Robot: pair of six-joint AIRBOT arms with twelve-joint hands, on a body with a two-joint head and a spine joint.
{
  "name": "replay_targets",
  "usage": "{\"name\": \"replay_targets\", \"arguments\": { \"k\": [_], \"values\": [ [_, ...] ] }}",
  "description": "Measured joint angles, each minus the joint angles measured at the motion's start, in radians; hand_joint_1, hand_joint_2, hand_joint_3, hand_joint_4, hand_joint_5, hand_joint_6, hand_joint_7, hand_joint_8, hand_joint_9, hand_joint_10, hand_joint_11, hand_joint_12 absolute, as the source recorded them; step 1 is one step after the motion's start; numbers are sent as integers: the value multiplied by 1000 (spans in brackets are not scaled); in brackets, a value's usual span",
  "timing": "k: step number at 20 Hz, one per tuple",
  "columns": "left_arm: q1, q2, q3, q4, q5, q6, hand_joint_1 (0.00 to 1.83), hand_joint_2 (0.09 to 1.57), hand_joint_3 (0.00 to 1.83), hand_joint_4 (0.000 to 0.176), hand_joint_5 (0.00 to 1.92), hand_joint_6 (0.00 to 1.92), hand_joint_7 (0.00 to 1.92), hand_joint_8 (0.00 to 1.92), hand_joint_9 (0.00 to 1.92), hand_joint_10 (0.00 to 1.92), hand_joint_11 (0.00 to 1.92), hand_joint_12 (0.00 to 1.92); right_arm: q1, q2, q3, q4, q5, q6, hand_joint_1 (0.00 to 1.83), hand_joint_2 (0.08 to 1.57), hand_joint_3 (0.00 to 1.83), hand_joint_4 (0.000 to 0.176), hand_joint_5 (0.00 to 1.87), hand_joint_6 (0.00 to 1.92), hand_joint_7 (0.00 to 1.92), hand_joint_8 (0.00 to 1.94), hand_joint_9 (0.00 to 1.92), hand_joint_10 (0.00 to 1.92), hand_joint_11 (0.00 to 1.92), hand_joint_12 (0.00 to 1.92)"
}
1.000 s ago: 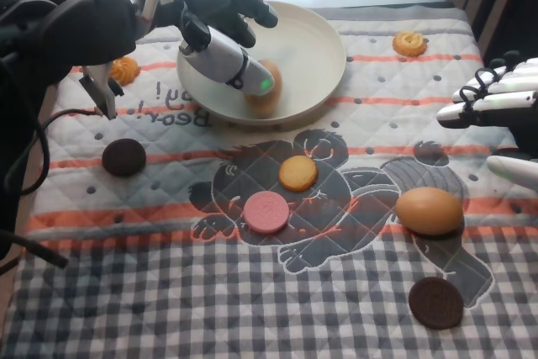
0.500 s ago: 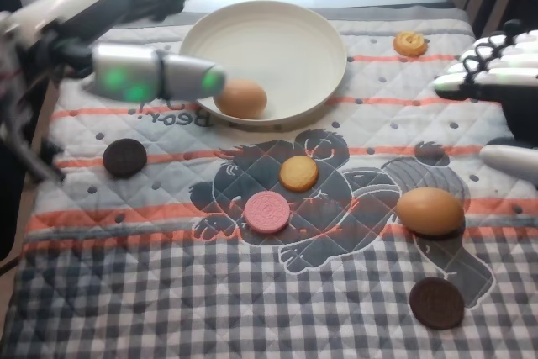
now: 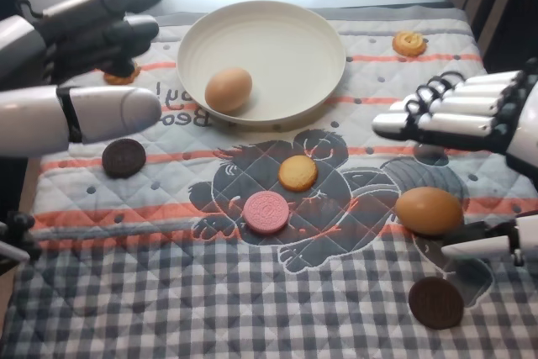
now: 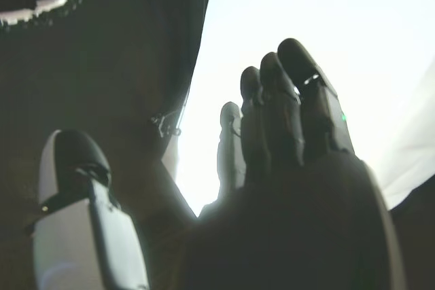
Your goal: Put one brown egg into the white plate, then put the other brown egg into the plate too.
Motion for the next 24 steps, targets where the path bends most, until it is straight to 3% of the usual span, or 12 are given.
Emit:
{"name": "replay_targets", "arguments": {
  "k": [1, 5, 7, 8, 9, 10, 11, 15, 16, 17, 19, 24],
  "values": [
    [13, 0, 0, 1, 1, 0, 690, 810, 0, 165, 274, 3, 415, 5, 390, 12, 0, 1222, 7, -14, 16, -2, -21, -1, 765, 956, 0, 45, 403, 0, 644, 1, 718, 10, 708, 135],
    [57, 0, 2, -80, -9, -6, 736, 800, 0, 149, 300, 8, 431, 5, 397, 9, 0, 1246, 48, -49, 42, -38, -88, 0, 818, 964, 0, 23, 491, 0, 743, 1, 871, 10, 535, 926],
    [60, 2, 5, -71, -13, -35, 709, 815, 3, 147, 298, 3, 430, 1, 393, 4, 0, 1250, 48, -50, 43, -53, -106, 0, 845, 971, 0, 22, 563, 4, 876, 8, 1009, 166, 674, 1202],
    [60, 2, 11, -55, -16, -58, 711, 817, 4, 148, 298, 3, 427, 0, 393, 4, 0, 1245, 48, -50, 43, -54, -113, 0, 857, 972, 0, 20, 586, 7, 914, 5, 963, 426, 721, 1275],
    [62, 2, 13, -51, -23, -76, 722, 815, 2, 142, 301, 3, 413, 1, 391, 3, 0, 1203, 48, -50, 44, -53, -117, 0, 872, 971, 0, 0, 641, 8, 984, 45, 876, 980, 810, 1483],
    [64, 2, 14, -53, -33, -78, 721, 814, 2, 137, 303, 3, 402, 0, 387, 0, 0, 1194, 48, -50, 45, -53, -121, 0, 879, 974, 1, 0, 672, 5, 1013, 73, 831, 1207, 850, 1553],
    [71, 2, 14, -66, -45, -79, 733, 819, 2, 127, 303, 1, 405, 2, 384, 1, 0, 1193, 48, -50, 45, -53, -126, 0, 913, 1002, 1, 0, 771, 4, 845, 818, 875, 1477, 959, 1684],
    [74, 2, 14, -74, -44, -79, 750, 808, 0, 124, 324, 5, 429, 6, 401, 8, 0, 1254, 48, -50, 45, -54, -129, 0, 982, 1030, 1, 0, 871, 10, 812, 1129, 946, 1536, 1034, 1710],
    [79, 2, 14, -74, -48, -81, 748, 802, 0, 125, 323, 3, 433, 4, 408, 9, 0, 1287, 48, -51, 45, -53, -130, 0, 1053, 1078, 1, 42, 994, 717, 886, 1064, 972, 1460, 1034, 1659],
    [80, 2, 14, -73, -47, -84, 741, 805, 0, 129, 318, 0, 430, 2, 403, 6, 0, 1261, 48, -53, 45, -53, -130, 0, 1097, 1094, 0, 0, 1004, 888, 941, 1042, 1008, 1401, 1045, 1615],
    [85, 2, 14, -74, -50, -90, 737, 805, 0, 136, 317, 0, 429, 1, 404, 6, 0, 1253, 48, -54, 45, -48, -125, 2, 1162, 1076, 0, 0, 1055, 841, 990, 1082, 1053, 1404, 1071, 1595],
    [85, 2, 14, -72, -51, -93, 728, 815, 2, 138, 333, 4, 443, 4, 412, 7, 0, 1266, 48, -59, 55, -45, -119, 7, 1271, 1067, 0, 0, 1137, 544, 1070, 1055, 1055, 1086, 1017, 1379]
  ]
}}
